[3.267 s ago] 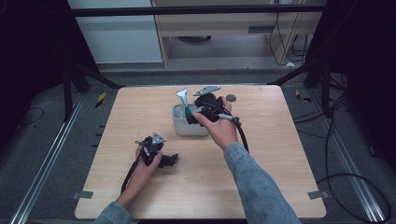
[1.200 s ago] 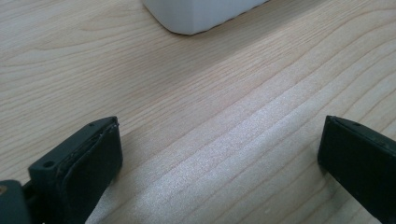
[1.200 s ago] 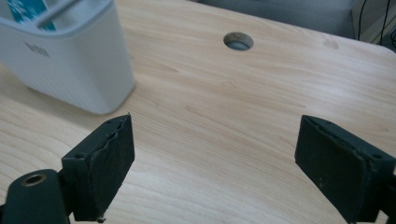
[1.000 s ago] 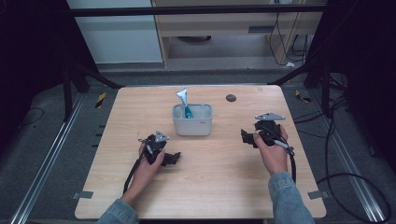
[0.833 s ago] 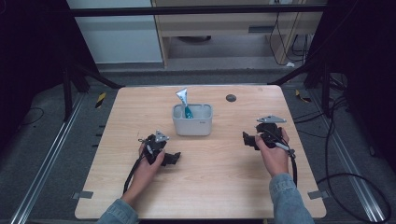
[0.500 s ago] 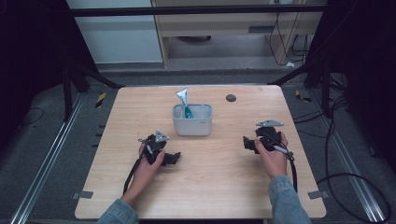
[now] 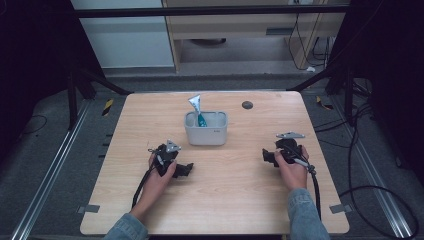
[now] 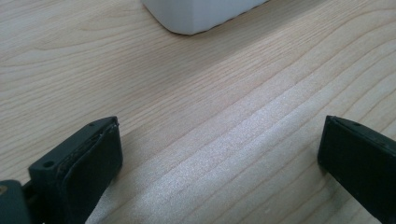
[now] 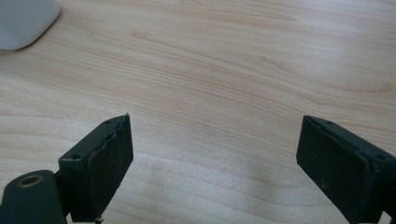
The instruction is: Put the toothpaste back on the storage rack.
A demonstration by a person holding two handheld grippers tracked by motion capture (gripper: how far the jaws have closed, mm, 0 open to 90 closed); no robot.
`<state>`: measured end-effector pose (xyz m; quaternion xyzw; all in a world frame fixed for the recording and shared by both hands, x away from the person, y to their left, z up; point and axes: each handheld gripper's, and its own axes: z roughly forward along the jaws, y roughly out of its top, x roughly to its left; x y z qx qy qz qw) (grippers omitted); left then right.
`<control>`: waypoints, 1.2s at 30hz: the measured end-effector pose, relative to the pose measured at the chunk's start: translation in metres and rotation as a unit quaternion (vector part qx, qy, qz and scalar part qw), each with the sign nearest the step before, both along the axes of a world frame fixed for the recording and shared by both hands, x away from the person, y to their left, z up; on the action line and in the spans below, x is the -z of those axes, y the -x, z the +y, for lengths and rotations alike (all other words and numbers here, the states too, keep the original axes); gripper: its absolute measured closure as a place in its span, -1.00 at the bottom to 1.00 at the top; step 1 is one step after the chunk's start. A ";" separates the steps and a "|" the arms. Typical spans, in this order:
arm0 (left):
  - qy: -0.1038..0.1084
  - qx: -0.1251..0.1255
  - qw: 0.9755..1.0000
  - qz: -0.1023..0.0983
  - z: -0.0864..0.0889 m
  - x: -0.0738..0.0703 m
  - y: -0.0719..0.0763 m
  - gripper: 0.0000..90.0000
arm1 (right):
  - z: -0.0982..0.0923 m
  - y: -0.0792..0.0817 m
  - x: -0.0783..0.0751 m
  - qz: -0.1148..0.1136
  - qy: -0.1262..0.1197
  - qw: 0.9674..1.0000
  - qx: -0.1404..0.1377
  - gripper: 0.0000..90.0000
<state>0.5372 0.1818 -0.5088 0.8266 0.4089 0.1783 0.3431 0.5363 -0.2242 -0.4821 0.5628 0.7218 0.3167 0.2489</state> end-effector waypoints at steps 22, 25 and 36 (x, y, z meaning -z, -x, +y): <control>-0.002 0.001 1.000 0.000 0.000 0.000 0.000 -1.00 | -0.010 -0.002 0.020 0.013 -0.023 0.999 0.024 -0.76; -0.002 0.001 1.000 0.000 0.000 0.000 0.000 -1.00 | -0.007 -0.003 0.023 0.018 -0.021 0.999 0.019 -0.77; -0.002 0.001 1.000 0.000 0.000 0.000 0.000 -1.00 | -0.001 -0.003 0.029 0.007 0.000 1.000 0.000 -0.95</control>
